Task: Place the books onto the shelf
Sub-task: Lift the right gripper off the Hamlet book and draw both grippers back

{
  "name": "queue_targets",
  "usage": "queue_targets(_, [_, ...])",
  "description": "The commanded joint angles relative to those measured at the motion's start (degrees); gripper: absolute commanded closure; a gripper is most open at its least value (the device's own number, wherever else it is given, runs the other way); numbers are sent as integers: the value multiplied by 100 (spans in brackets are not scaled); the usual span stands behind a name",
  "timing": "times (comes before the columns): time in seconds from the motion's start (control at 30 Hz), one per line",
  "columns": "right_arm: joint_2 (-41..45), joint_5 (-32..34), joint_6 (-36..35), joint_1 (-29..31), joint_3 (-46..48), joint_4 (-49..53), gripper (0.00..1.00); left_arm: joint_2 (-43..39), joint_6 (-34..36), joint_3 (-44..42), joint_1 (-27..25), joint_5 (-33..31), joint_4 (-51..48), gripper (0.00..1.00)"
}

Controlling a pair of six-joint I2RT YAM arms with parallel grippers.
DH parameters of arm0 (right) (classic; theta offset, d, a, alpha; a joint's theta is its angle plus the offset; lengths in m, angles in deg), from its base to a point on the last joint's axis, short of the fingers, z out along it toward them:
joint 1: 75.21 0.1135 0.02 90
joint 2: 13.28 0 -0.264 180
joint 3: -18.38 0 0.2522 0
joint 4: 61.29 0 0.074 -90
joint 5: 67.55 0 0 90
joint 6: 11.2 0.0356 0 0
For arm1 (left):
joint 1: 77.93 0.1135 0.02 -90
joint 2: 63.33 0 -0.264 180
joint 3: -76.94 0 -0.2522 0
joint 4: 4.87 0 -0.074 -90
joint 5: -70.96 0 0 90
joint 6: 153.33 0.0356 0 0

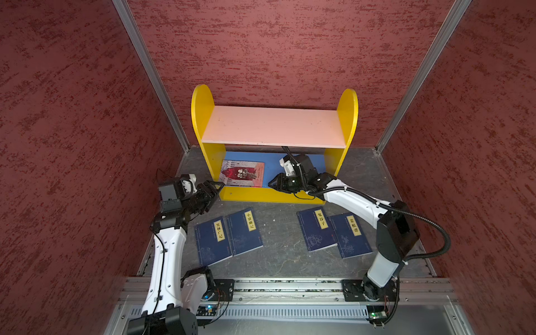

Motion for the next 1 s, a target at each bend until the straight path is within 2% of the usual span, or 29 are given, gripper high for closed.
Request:
queue_targets(0.0, [65, -449, 156, 202, 28, -912, 67, 37, 367, -84, -86, 18, 213, 29])
queue_targets(0.27, [-225, -409, 462, 351, 25, -1426, 69, 155, 876, -241, -333, -257, 640, 29])
queue_targets(0.6, [-454, -405, 624, 357, 12, -1652, 70, 579, 1182, -348, -732, -504, 1278, 28])
queue_targets(0.83, [-189, -252, 570, 354, 305, -1595, 70, 998, 1401, -296, -1028, -554, 1579, 29])
queue_targets(0.97, [158, 107, 310, 351, 565, -1120, 70, 1186, 1499, -323, -1187, -488, 1721, 31])
